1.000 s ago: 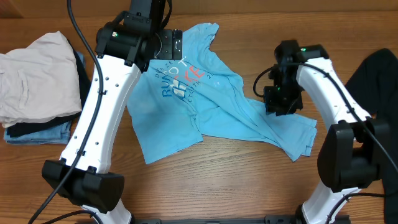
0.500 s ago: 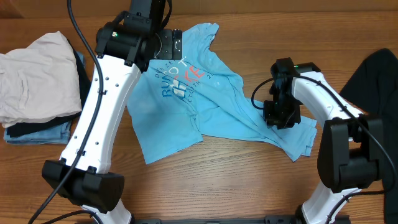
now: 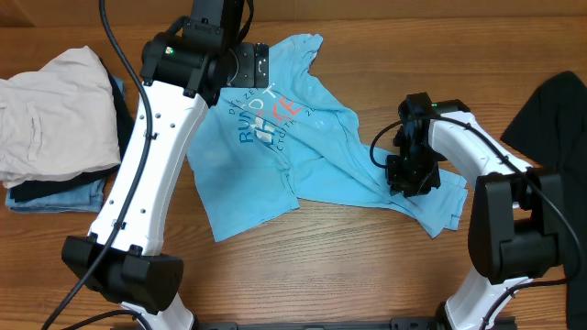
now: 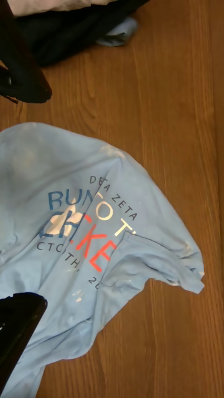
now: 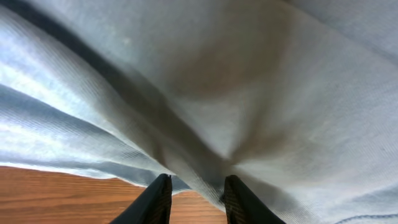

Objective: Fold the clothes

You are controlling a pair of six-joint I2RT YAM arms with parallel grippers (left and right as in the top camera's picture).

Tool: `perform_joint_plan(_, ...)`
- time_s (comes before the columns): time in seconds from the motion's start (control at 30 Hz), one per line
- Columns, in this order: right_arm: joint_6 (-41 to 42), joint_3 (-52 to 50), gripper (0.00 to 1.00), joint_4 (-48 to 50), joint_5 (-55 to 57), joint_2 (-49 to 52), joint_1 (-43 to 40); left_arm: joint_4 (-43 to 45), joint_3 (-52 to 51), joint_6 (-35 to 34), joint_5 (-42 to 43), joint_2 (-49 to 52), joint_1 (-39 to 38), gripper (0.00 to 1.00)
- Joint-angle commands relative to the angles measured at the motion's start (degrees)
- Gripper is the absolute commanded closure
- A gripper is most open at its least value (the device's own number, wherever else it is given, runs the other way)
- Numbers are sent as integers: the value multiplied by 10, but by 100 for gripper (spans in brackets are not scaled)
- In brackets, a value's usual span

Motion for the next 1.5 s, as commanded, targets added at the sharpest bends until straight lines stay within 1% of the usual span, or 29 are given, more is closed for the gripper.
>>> perform_joint_plan(0.0,-10,4,68,3,-8,-11,4,2,-2,-3,-10,5,0,0)
perform_joint_plan(0.03,-10,4,69,7,-1,-11,4,2,-2,-3,-10,5,0,0)
perform_joint_plan(0.1,-9,4,76,16,10,-11,4,2,-2,-3,-10,5,0,0)
perform_joint_plan(0.3,-10,-11,77,50,10,-11,4,2,-2,-3,-10,5,0,0)
perform_joint_plan(0.33,-10,-11,82,50,10,-11,4,2,-2,-3,-10,5,0,0)
perform_joint_plan(0.37,-9,-11,91,50,12,-11,4,2,-2,-3,-10,5,0,0)
perform_joint_plan(0.4,-9,-11,96,50,17,-11,4,2,-2,-3,-10,5,0,0)
perform_joint_plan(0.53,-9,1,96,41,27,-11,3,2,-2,-3,-10,5,0,0)
perform_joint_plan(0.67,-9,68,96,13,87,-11,3,2,-2,-3,-10,5,0,0)
perform_joint_plan(0.77,-19,122,96,20,136,-11,3,2,-2,-3,-10,5,0,0)
perform_joint_plan(0.9,-67,134,96,88,186,-11,-2,2,-2,-3,-10,5,0,0)
perform_joint_plan(0.97,-103,133,96,130,195,-11,-10,2,-2,-3,-10,5,0,0)
perform_joint_plan(1.03,-117,133,96,167,196,-10,-22,2,-2,-3,-10,5,0,0)
perform_joint_plan(1.27,-118,133,96,270,174,20,-94,2,-2,-3,-10,5,0,0)
perform_joint_plan(1.4,-133,133,96,355,128,56,-119,2,-2,-3,-10,5,0,0)
perform_joint_plan(1.47,-133,133,94,404,115,80,-122,2,-2,-3,-10,5,0,0)
